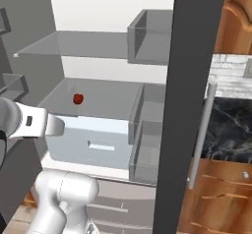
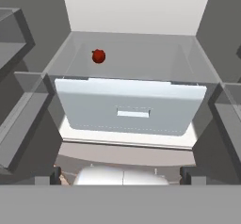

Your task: Gather the bell peppers from the fridge and place them on a tray on the dining counter. Then gather the fish and chicken drumstick from the fridge and place them on the other tray.

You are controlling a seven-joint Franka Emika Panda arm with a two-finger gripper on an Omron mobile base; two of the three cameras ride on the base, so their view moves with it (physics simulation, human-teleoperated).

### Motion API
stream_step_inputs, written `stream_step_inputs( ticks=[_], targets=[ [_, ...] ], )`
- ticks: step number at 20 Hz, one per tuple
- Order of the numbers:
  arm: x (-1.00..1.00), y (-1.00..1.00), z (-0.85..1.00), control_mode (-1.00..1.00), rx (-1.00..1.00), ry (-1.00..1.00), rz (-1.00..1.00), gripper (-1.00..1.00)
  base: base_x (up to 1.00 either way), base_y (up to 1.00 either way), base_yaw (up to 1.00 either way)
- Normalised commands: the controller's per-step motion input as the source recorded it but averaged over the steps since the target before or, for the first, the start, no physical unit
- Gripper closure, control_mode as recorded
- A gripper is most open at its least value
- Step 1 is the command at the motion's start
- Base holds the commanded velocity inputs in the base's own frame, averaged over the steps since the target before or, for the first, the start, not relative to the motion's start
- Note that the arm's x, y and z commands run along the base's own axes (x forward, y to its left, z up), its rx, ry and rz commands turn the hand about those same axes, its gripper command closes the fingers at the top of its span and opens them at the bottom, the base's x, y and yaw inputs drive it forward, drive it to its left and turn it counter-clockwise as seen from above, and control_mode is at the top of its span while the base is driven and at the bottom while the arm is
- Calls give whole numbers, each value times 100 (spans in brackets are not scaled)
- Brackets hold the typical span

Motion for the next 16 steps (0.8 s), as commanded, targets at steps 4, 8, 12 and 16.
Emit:
stream_step_inputs(
  ticks=[4, 8, 12, 16],
  targets=[
    [0, 0, 0, 100, 0, 0, 0, -100, 64, 0, -2],
    [0, 0, 0, 100, 0, 0, 0, -100, 57, 0, -2],
    [0, 0, 0, -100, -1, 0, 0, -100, 7, 0, 0],
    [31, 0, 0, -100, 0, 0, 2, -100, 0, 0, 0]
  ],
)
